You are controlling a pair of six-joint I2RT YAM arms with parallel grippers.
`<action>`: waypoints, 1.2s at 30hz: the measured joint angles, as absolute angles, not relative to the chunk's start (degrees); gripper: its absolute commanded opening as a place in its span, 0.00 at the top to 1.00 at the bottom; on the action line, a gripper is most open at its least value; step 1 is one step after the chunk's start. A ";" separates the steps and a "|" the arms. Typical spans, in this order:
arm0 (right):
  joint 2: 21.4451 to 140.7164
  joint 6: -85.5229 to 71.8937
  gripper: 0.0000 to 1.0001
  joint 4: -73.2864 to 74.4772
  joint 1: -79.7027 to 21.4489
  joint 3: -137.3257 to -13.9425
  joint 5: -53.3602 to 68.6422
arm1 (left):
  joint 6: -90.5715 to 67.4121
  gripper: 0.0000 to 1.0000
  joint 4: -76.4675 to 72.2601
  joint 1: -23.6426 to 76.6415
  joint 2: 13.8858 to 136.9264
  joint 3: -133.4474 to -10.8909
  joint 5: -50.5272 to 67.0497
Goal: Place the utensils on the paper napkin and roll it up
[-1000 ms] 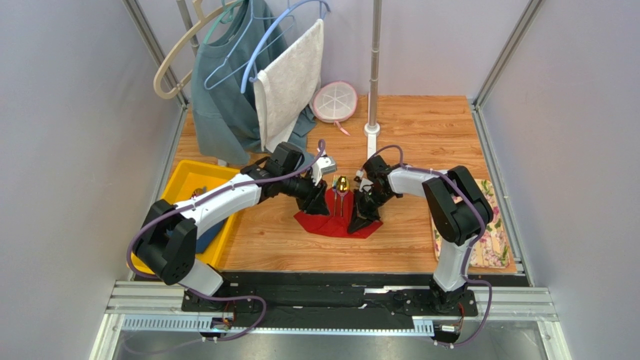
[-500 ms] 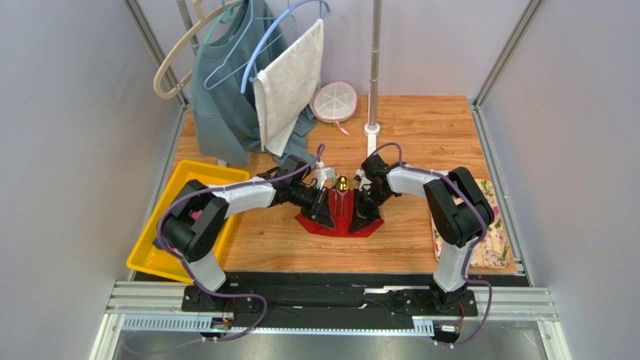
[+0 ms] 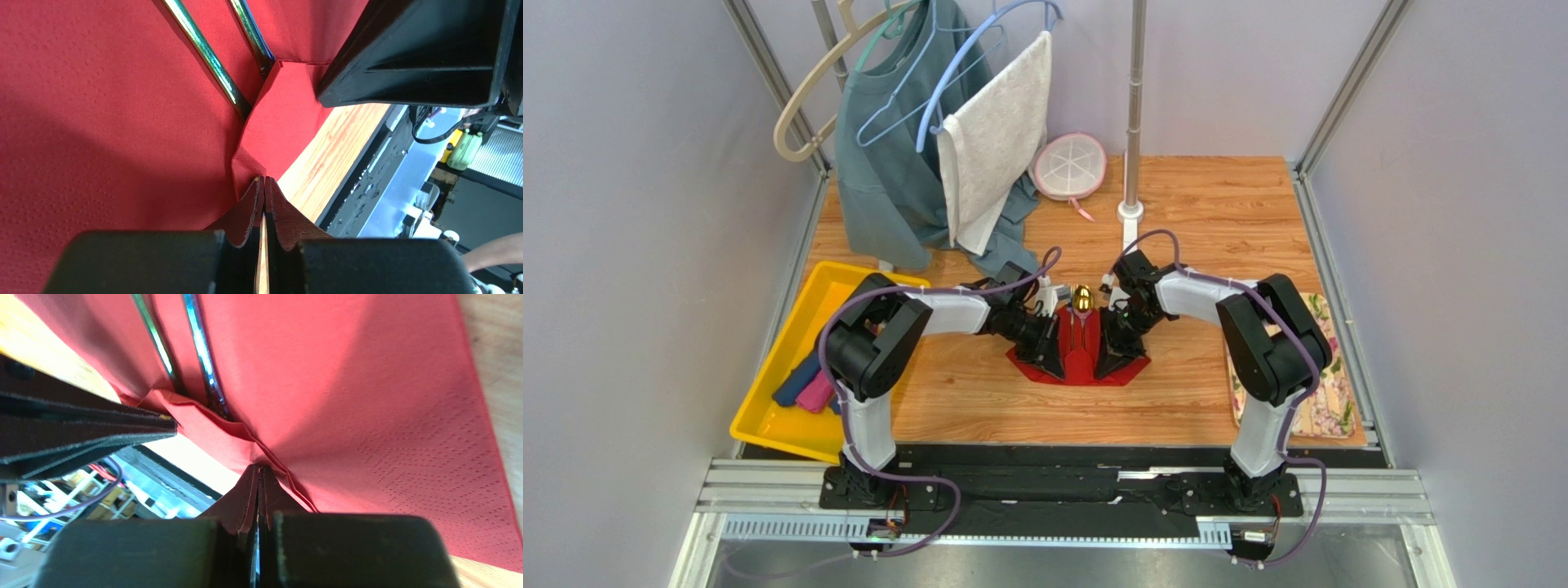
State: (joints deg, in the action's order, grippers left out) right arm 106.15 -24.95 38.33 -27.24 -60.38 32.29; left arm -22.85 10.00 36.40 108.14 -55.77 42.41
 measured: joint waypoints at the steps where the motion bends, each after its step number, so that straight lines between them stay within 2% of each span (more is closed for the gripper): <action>1: 105.93 -24.29 1.00 38.33 -27.24 -60.38 32.23 | -22.92 0.94 10.09 36.29 108.29 -56.01 42.48; 12: 101.25 -16.56 1.00 39.51 -28.51 -61.84 35.55 | -23.07 0.96 10.48 36.23 108.92 -56.88 42.54; 25: 105.49 -16.14 1.00 39.64 -30.68 -62.33 36.86 | -23.11 0.97 10.70 35.94 109.30 -57.06 42.89; 36: 105.91 -14.87 1.00 39.57 -30.30 -61.56 32.56 | -23.55 0.98 10.76 35.57 109.73 -57.19 43.64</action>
